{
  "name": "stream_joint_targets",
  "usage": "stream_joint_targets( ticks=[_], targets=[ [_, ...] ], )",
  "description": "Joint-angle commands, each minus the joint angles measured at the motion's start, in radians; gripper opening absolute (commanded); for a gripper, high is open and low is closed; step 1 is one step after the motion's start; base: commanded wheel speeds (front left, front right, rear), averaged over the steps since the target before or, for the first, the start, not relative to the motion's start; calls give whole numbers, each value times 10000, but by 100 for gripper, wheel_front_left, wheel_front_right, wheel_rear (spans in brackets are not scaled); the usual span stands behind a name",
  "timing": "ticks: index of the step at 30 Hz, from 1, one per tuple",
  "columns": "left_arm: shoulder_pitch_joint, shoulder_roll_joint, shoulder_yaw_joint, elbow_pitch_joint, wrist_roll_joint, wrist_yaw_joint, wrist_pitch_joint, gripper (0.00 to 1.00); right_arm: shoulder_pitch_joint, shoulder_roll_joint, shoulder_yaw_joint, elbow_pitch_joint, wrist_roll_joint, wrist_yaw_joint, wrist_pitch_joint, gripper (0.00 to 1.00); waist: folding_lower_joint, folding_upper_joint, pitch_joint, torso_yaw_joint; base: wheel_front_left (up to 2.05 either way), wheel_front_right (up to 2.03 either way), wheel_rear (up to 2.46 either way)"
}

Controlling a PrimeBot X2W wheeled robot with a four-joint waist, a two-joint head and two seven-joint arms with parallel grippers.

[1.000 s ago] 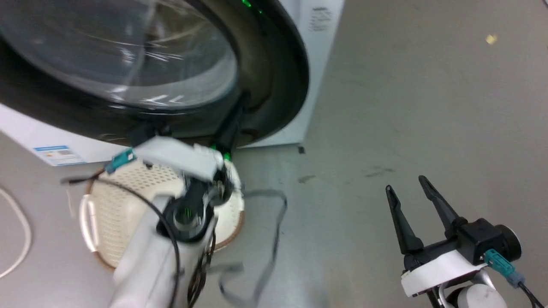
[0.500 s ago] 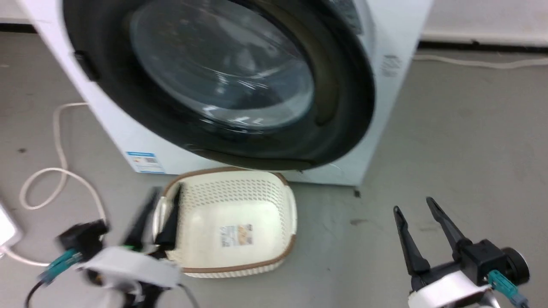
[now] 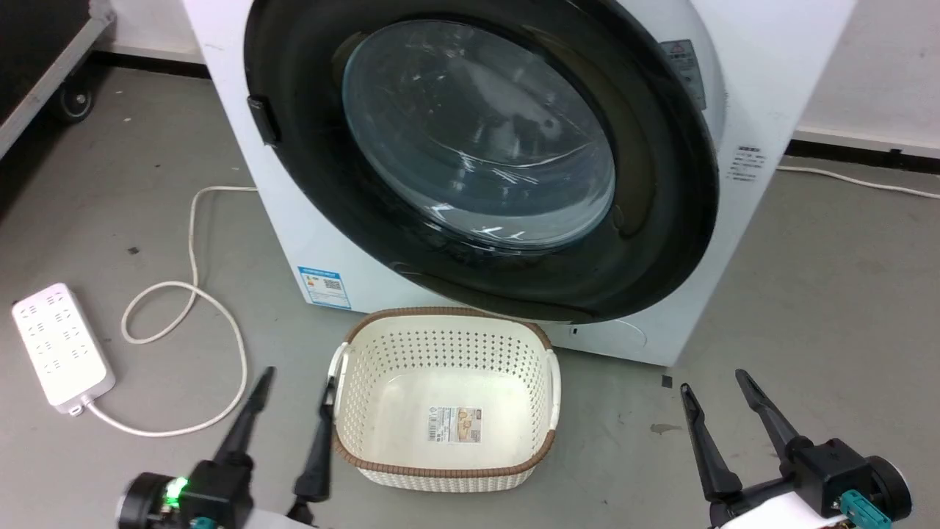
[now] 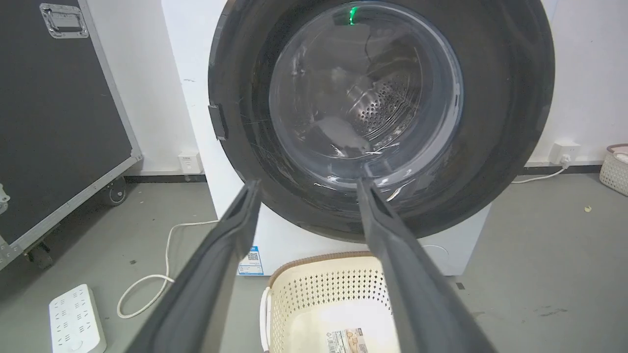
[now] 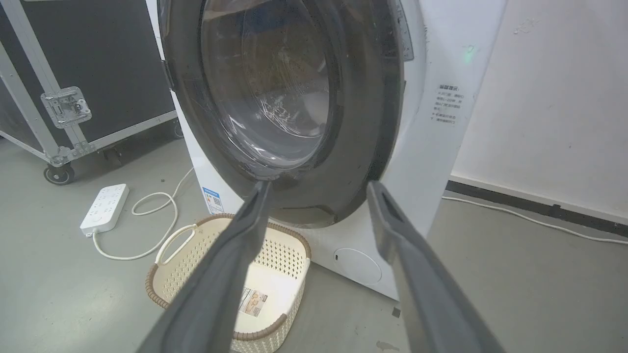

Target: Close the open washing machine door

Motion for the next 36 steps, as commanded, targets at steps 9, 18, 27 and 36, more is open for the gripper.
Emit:
stream_joint_targets(
  ticks=[9, 18, 27, 36],
  targets=[
    [-207, -425, -88, -107, 543, -95, -52, 100, -99, 14, 323, 53, -191, 8, -29, 0, 1, 0, 498, 392, 0, 0, 0],
    [-1061, -719, -365, 108, 562, -243, -52, 100, -2476, -1251, 1434, 132, -122, 8, 727, 0, 1, 0, 1875, 1103, 0, 0, 0],
    [-1644, -899, -644, 176, 605, -279, -53, 100, -5166, -2903, 2007, 1396, 1159, 8, 1628, 0, 1, 0, 2878, 1582, 0, 0, 0],
    [-2149, -1012, -791, 180, 523, -262, -53, 100, -7477, -3977, 1726, 3036, 2231, 8, 2137, 0, 1, 0, 3587, 1889, 0, 0, 0]
  ],
)
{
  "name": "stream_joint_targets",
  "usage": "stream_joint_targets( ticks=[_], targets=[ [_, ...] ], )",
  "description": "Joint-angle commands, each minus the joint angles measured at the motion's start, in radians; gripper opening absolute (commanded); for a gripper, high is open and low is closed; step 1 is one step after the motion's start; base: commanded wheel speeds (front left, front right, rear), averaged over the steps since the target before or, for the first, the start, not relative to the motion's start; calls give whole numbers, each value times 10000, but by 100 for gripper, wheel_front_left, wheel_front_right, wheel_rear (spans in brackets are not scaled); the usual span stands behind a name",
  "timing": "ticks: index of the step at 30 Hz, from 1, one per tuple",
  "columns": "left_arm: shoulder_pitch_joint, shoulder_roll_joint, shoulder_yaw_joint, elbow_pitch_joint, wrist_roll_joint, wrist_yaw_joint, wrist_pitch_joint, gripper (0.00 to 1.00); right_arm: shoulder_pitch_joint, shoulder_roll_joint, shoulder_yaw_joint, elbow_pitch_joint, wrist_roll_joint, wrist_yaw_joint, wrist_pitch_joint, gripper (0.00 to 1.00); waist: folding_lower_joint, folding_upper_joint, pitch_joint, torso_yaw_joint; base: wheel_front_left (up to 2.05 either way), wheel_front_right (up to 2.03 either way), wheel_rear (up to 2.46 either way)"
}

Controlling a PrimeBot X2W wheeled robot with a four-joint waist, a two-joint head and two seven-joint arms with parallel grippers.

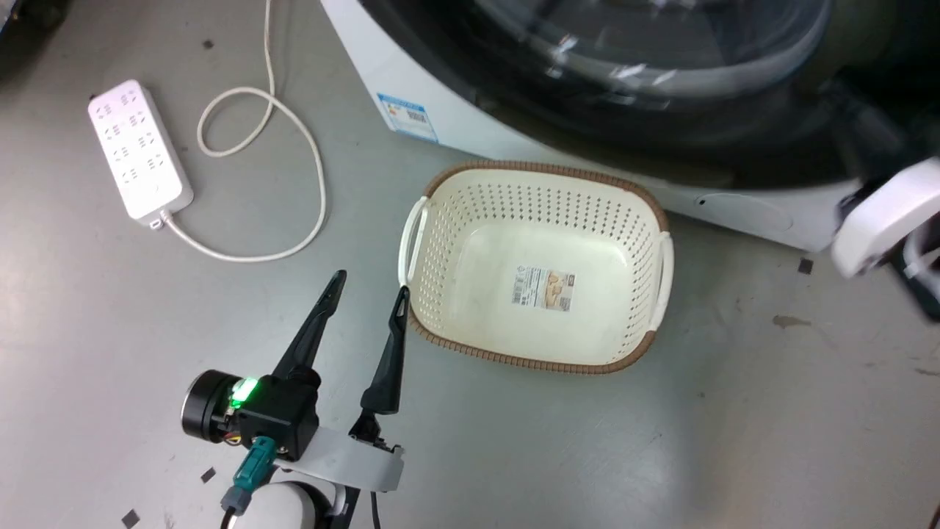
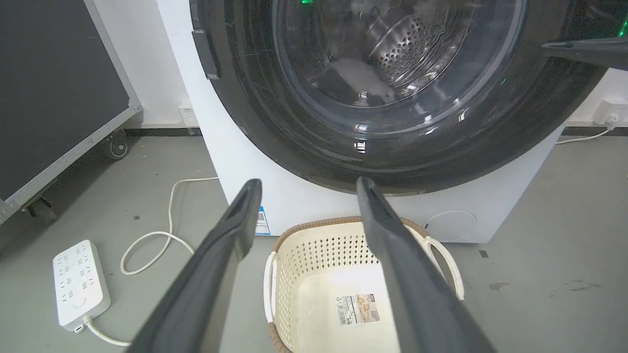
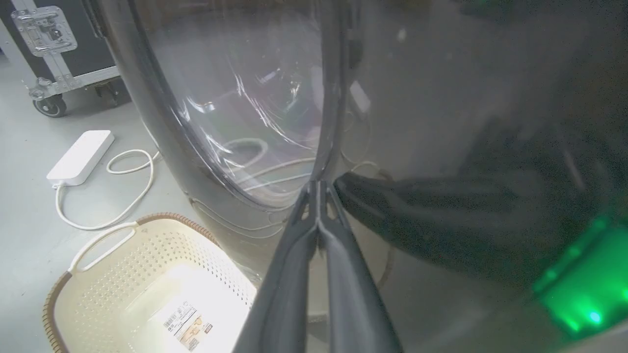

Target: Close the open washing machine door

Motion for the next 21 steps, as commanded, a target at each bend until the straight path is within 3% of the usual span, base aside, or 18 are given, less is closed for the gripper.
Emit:
stream_joint_targets(
  ticks=[1, 9, 16, 17, 18, 21],
  targets=[
    [-142, -19, -33, -3, -35, 12, -53, 100, -319, -238, -168, 193, 52, -34, 35, 0, -2, -1, 118, 89, 0, 0, 0],
    [-309, -50, -105, 38, -67, 84, -53, 100, -1589, -298, -963, 1502, -57, -34, -14, 0, -2, -1, 236, 180, 0, 0, 0],
    [-145, -60, -82, 131, -87, 164, -53, 100, -1313, 99, -1152, 2029, -287, -34, -593, 0, -2, -1, -358, 21, 0, 0, 0],
    [-109, -60, -50, 167, -103, 163, -53, 100, -1159, 164, -1113, 2046, -323, -34, -759, 28, -2, -1, -527, -28, 0, 0, 0],
    [-61, -61, -11, 206, -116, 159, -53, 100, -994, 233, -1096, 2038, -348, -34, -926, 100, -2, -1, -673, -81, 0, 0, 0],
    [115, -62, 126, 326, -138, 141, -53, 100, -320, 538, -1106, 2002, -397, -34, -1367, 100, -2, -1, -1282, -296, 0, 0, 0]
  ],
)
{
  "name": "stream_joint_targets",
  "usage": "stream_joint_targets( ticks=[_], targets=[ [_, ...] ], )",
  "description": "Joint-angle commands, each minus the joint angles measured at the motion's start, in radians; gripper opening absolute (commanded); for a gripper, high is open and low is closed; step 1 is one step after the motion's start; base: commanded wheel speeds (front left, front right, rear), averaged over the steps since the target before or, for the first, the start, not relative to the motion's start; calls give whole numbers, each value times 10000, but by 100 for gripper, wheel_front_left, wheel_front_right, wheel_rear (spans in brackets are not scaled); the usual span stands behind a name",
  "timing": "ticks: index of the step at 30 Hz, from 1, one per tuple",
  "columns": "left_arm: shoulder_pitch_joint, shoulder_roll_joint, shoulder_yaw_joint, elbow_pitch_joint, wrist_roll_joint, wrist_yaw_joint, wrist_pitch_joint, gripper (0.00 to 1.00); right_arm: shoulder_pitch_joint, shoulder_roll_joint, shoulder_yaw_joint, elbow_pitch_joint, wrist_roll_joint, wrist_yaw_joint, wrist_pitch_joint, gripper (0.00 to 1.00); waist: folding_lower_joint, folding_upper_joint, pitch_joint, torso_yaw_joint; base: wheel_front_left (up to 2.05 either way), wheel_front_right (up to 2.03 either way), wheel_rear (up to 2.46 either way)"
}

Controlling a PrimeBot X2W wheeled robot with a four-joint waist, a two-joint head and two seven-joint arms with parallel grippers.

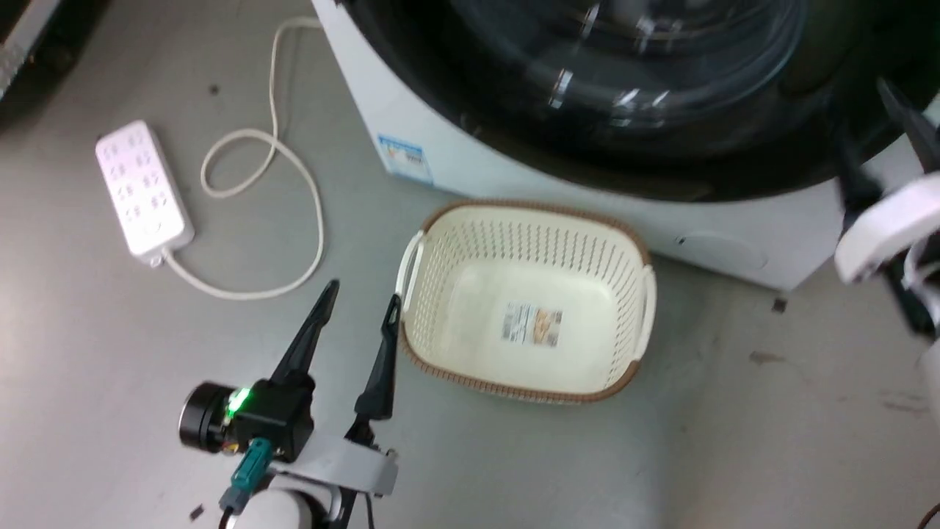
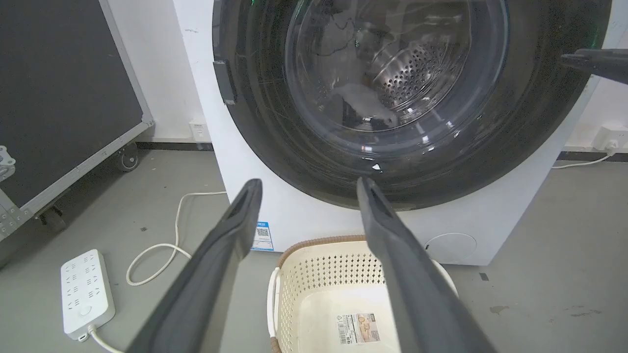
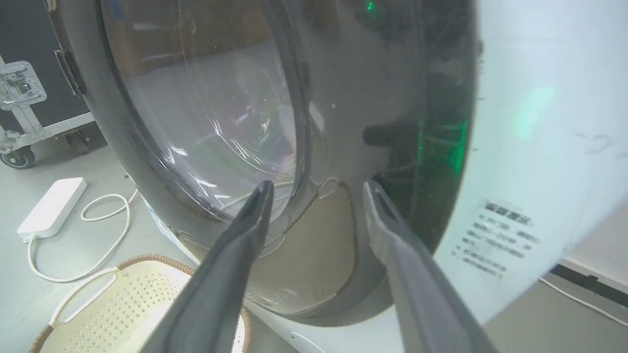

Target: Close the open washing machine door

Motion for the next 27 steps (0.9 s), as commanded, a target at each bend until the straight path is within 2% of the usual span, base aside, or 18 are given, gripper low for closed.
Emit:
stream_joint_targets(
  ticks=[1, 6, 12, 19, 23, 27],
  targets=[
    [196, -6, 59, 77, -33, 4, -53, 100, 354, 43, -120, -54, -67, -86, -169, 100, 1, 0, -620, -297, 0, 0, 0],
    [563, 4, 237, 301, -79, -103, -53, 100, 1830, 674, -329, -751, -438, -86, -582, 100, 1, 0, -1552, -745, 0, 0, 0],
    [940, 139, 460, 417, -81, -209, -53, 100, 3979, 1553, -574, -2463, -1653, -86, -783, 100, 1, 0, -2319, -1406, 0, 0, 0],
    [1226, 211, 572, 430, -25, -275, -53, 100, 6558, 2942, -2030, -4731, -2444, -86, -844, 100, 1, 0, -2690, -1811, 0, 0, 0],
    [1292, 229, 633, 479, -103, -315, -53, 100, 7485, 3185, -2428, -5553, -2461, -86, -853, 100, 1, 0, -2705, -1992, 0, 0, 0],
    [1318, 215, 579, 632, -277, -364, -53, 100, 7993, 3216, -2372, -5826, -2293, -86, -855, 100, 1, 0, -2689, -2085, 0, 0, 0]
  ],
)
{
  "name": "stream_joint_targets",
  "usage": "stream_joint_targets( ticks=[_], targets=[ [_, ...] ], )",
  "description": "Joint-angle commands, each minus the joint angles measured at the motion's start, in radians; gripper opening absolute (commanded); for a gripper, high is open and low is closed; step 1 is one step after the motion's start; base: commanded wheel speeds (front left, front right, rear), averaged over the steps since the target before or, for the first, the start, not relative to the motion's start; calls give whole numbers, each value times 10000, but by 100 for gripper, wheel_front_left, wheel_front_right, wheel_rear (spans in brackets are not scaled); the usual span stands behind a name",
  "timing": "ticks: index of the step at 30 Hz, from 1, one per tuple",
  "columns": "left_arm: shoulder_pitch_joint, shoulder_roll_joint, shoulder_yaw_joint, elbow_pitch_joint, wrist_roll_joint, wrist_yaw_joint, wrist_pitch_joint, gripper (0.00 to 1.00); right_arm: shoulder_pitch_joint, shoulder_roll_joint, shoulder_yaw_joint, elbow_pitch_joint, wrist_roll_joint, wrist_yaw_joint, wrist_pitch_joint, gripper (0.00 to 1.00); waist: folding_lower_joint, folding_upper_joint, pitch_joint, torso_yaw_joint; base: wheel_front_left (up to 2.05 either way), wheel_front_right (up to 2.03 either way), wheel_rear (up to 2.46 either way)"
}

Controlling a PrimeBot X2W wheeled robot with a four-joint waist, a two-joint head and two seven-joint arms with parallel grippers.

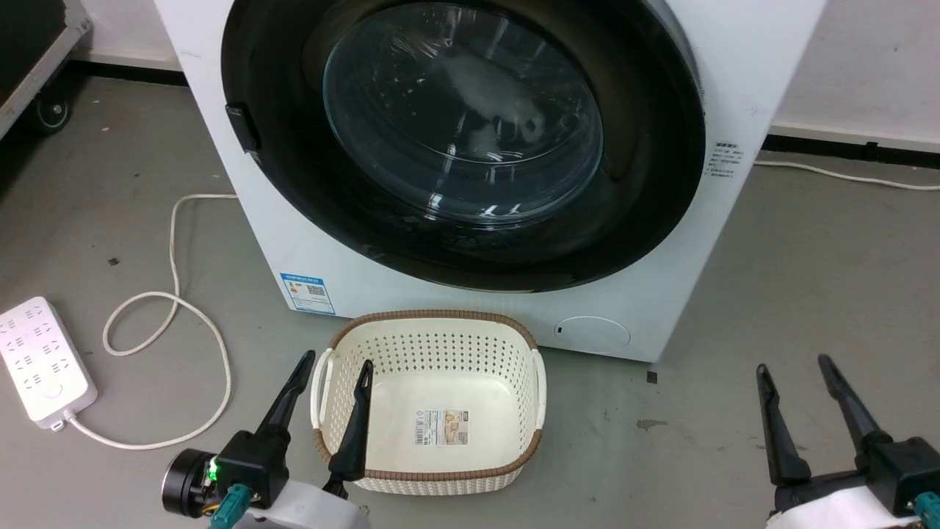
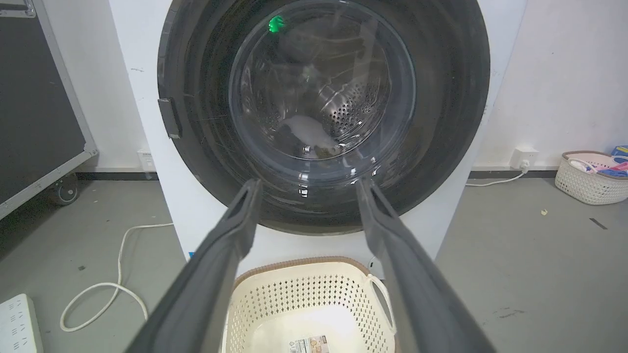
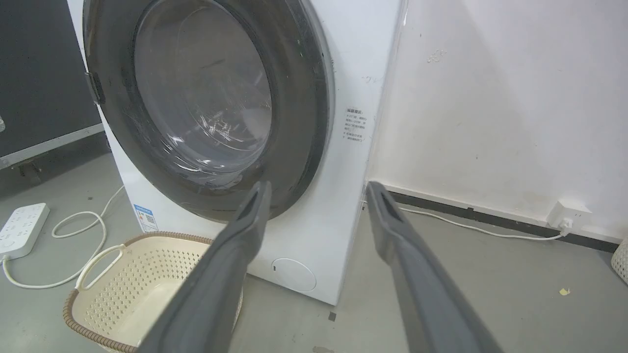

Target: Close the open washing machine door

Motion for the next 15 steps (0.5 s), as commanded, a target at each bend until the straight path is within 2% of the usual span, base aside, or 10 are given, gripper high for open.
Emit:
stream_joint_targets(
  ticks=[1, 9, 10, 15],
  targets=[
    [150, 0, 7, 43, -85, -58, -53, 100, 153, 67, 28, -101, 85, -7, -39, 100, 1, 0, -1, -40, 0, 0, 0],
    [128, -42, -13, 134, -9, -87, -53, 100, 259, 70, 31, -201, 452, -7, -40, 100, 1, 0, 50, -78, 0, 0, 0],
    [92, -23, -20, 148, -41, -52, 3, 0, 108, 29, 36, -140, 429, 0, 3, 0, 1, 0, 49, -82, 0, 0, 0],
    [96, -22, -13, 129, -18, -19, 85, 0, 92, 28, 70, -144, 427, 2, 72, 0, 2, 0, 38, -104, 0, 0, 0]
  ],
)
